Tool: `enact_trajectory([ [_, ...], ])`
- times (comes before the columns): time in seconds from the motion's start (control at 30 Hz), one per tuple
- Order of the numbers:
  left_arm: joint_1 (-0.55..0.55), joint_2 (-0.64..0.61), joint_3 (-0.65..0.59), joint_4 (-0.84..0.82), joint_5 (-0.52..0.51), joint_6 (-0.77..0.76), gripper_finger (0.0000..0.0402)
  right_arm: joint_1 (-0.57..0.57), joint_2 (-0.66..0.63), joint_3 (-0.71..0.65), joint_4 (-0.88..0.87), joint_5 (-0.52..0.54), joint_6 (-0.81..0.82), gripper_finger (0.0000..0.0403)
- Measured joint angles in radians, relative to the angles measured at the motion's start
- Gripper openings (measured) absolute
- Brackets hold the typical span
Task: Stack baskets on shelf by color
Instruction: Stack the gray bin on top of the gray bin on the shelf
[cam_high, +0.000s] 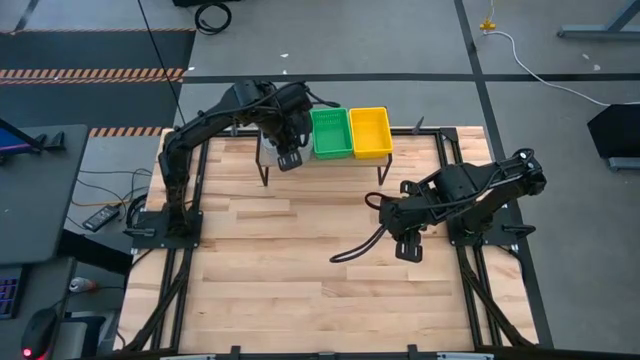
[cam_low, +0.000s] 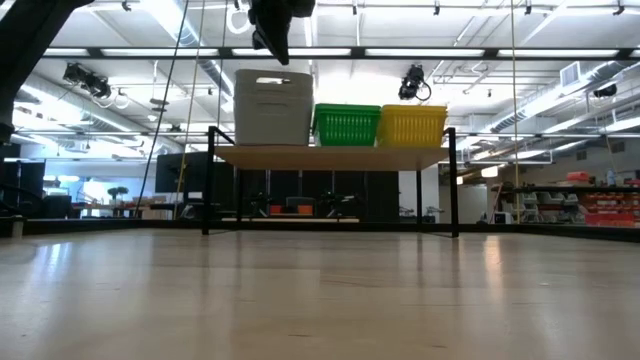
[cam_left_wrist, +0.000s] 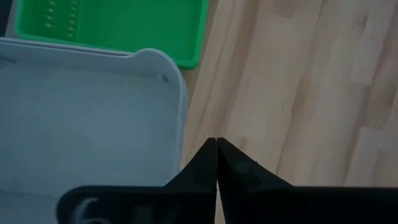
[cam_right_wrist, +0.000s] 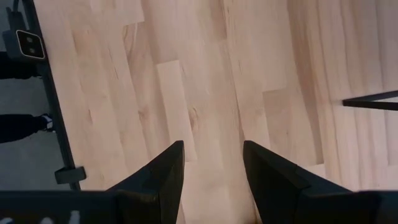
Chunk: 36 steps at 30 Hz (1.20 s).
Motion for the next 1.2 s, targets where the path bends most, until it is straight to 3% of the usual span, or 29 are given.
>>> enact_trajectory([
  [0.47, 0.005, -0.016, 0.0, 0.0, 0.0, -0.003, 0.0002, 0.0, 0.0, 0.0, 0.0, 0.0, 0.033, 0.0169],
  [0.83, 0.022, -0.14, -0.015, 0.005, -0.009, -0.011, 0.0001, 0.003, 0.0, 0.0, 0.001, 0.0, 0.05, 0.0169],
  [0.9, 0.019, -0.197, -0.104, 0.008, 0.014, -0.016, 0.0001, 0.003, 0.0, 0.0, 0.001, 0.0, 0.058, 0.0169],
  [1.07, 0.012, -0.43, -0.47, -0.006, 0.018, -0.024, 0.0002, 0.007, 0.0, 0.0, 0.001, 0.0, 0.096, 0.0169],
  [1.2, -0.006, -0.533, -0.508, 0.056, -0.01, -0.069, 0.0001, 0.008, 0.0, 0.0, 0.003, 0.016, 0.073, 0.0168],
])
